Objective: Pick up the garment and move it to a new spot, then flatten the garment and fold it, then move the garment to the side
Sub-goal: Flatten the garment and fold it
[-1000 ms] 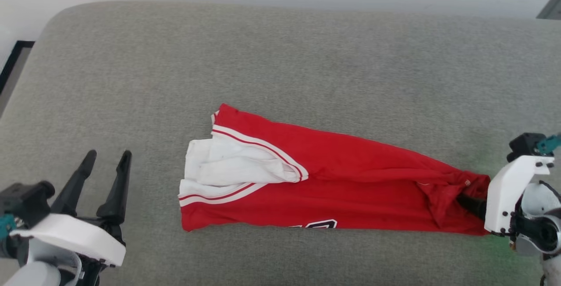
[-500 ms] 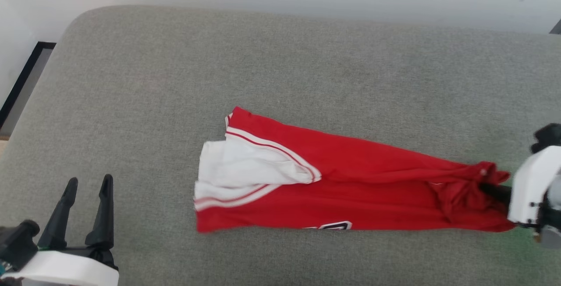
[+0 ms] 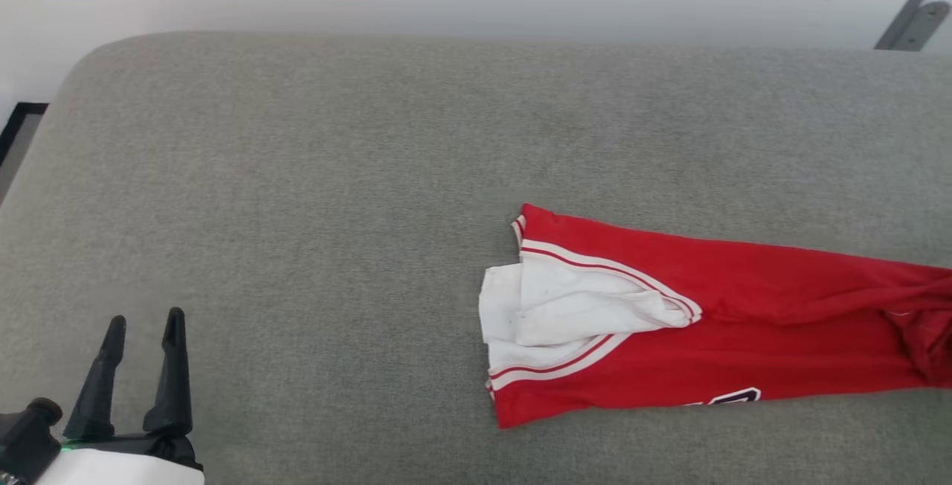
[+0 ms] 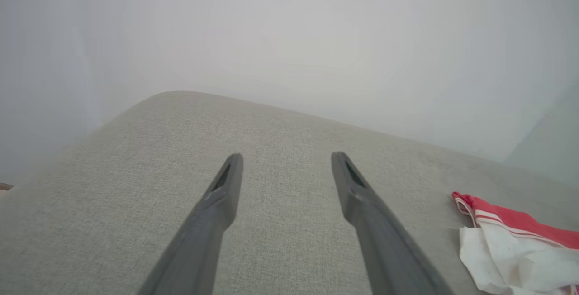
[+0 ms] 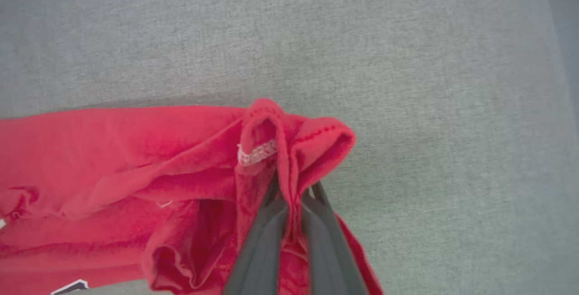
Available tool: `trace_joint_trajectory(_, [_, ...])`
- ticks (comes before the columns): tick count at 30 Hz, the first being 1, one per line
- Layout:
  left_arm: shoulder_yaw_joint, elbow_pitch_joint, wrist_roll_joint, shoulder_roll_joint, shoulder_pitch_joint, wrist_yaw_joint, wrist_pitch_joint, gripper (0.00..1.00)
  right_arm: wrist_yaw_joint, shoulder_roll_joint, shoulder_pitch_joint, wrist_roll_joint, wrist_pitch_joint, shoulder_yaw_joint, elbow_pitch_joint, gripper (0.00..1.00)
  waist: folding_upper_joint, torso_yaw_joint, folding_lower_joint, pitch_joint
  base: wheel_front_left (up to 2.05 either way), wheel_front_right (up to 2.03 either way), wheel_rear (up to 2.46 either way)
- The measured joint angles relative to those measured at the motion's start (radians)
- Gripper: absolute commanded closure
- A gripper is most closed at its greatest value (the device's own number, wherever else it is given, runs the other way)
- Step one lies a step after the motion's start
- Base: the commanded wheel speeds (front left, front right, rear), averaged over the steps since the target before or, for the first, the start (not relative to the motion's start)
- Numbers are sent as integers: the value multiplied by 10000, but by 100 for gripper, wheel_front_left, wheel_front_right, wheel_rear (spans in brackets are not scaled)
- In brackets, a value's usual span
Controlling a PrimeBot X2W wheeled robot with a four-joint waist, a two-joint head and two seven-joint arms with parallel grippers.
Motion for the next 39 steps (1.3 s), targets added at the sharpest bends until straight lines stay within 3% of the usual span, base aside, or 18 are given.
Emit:
trace_joint_trajectory(5, [209,98,146,-309,-4,-247,0,0,0,199,-194,102,309,265,-441,100,0,-162,-1,-40,0,0,0])
trace_joint_trajectory(15, [474,63,366,-654,90,-464,0,0,0,1083,721,752,1241,1584,-4230,100,0,-65,0,-140,0,0,0])
trace_joint_trajectory(20, [324,123,408,-721,68,-508,0,0,0,1689,812,700,1344,2518,-5202,100,0,239,0,-128,0,0,0])
trace_joint_trajectory(28, [-17,299,405,-803,-215,-581,0,0,0,2535,297,616,869,3946,-4761,100,0,817,0,-136,0,0,0])
trace_joint_trajectory(35, [-359,504,359,-871,-465,-594,0,0,0,2972,-502,573,215,5093,-3365,100,0,1349,0,-138,0,0,0])
trace_joint_trajectory(36, [-374,520,339,-878,-490,-594,0,0,0,3024,-586,583,151,5214,-3172,74,0,1404,0,-140,0,0,0])
trace_joint_trajectory(38, [-360,543,324,-882,-508,-596,0,0,0,3085,-759,577,-23,5471,-2855,0,0,1481,0,-148,0,0,0])
trace_joint_trajectory(39, [-357,550,318,-886,-508,-596,0,0,0,3089,-843,600,-102,5547,-2744,0,0,1504,0,-154,0,0,0])
